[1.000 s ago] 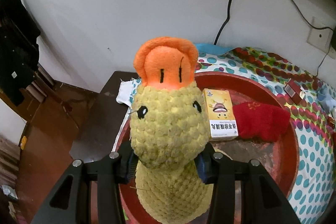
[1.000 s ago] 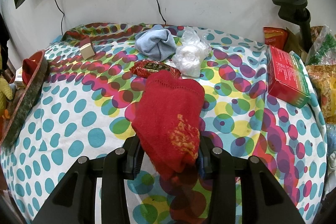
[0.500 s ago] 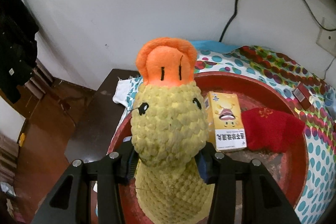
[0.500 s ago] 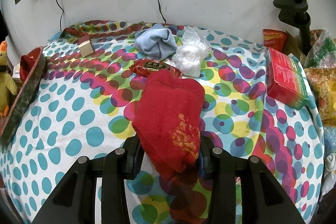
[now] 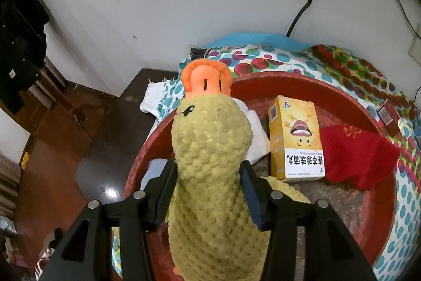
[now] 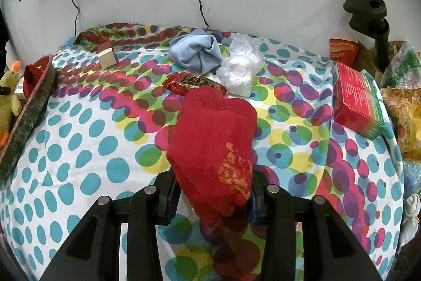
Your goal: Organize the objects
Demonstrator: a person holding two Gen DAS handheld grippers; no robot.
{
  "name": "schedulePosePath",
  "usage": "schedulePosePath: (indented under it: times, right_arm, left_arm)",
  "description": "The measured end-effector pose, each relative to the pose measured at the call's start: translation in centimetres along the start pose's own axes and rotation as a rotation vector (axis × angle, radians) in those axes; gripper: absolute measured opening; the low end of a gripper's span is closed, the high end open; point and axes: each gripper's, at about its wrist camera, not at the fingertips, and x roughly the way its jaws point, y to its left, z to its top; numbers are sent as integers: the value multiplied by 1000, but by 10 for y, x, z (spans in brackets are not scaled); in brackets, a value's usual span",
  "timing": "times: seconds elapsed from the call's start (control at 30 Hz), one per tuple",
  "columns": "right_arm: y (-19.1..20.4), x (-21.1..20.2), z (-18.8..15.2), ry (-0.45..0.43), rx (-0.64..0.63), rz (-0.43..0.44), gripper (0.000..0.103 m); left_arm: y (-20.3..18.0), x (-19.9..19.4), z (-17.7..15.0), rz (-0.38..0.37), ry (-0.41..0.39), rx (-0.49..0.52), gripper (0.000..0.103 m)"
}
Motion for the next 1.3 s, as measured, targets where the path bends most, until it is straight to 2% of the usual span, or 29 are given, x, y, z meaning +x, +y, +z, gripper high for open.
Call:
schedulePosePath:
  times: [0.17,0.37,0.47,0.53,0.7,0.8,0.93,1.07,1.13,1.3]
  right_arm:
    - [-2,-1,-1,1,-3,-4,40]
    - [-1,-1,-1,1,-4,-5,40]
    - [-2,-1,-1,1,-5,-7,40]
    - [1,1,-1,1,-5,-7,40]
    - [-6,-3,-3,1,-6,-7,40]
    - [-5,-2,-2,1,-5,-6,40]
    - [-5,-3,-3,1,-6,-7,41]
    - [-5,-3,-4,1,-15,-21,41]
    - [-1,0,-2,2,-13,-20,43]
    - [6,3,1,-4,-14,-6,47]
  left_arm:
    - [-2,-10,-3,17,-30,20,50]
    - [3,-27,-14,-9,-57,-6,50]
    - [1,-41,-27,14,-89,22,50]
    - [1,-51,-36,-6,-105,25,50]
    - [2,-77,-76,-64,-125,1,50]
    - [2,-101,-107,-88,-176,-15,50]
    - [0,-126,-146,-110,-224,15,50]
    - [0,-130,-182,-151,-209,38,50]
    - [0,-128,-198,-144,-197,45,50]
    - [13,-124,-223,-202,-193,-3,50]
